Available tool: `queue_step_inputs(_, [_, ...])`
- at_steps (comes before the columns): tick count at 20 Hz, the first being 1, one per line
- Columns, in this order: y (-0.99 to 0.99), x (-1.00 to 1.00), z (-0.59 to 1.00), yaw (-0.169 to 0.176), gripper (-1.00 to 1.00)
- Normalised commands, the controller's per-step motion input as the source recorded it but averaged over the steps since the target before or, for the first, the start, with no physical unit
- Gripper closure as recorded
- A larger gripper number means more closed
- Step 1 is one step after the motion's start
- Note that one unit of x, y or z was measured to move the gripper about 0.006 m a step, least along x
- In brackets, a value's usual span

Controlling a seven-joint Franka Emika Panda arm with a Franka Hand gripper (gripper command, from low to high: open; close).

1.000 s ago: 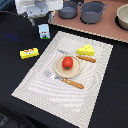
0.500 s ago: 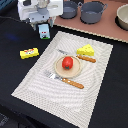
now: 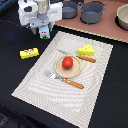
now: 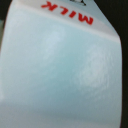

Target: Interact with the objects in diverse but meaningful ways.

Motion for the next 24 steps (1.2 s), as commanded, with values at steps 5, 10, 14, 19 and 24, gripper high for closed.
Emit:
queue_step_inputs(5, [0.06, -0.14, -0.32, 0.000, 1.00])
queue_step_inputs(10, [0.05, 0.02, 0.31, -0.013, 1.00])
queue_step_inputs(14, [-0.17, 0.42, 1.00, -0.083, 1.00])
queue_step_inputs(19, [-0.33, 0.73, 1.00, -0.058, 1.00])
queue_step_inputs(24, [-0.63, 0.66, 0.72, -0.014, 1.00])
